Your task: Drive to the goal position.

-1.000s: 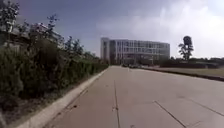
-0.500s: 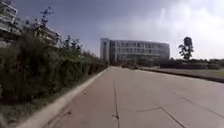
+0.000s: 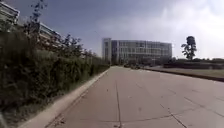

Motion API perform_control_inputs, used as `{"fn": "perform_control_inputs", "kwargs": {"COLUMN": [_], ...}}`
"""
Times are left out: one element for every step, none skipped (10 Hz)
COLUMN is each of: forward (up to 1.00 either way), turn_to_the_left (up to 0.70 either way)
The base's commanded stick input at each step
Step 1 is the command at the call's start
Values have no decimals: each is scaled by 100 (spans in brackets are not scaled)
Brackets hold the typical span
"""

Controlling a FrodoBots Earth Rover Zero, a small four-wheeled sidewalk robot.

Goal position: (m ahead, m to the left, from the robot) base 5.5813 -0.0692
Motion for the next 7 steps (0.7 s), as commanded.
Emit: {"fn": "perform_control_inputs", "kwargs": {"forward": [45,45,45,45,45,45,45], "turn_to_the_left": [0,0,0,0,0,0,0]}}
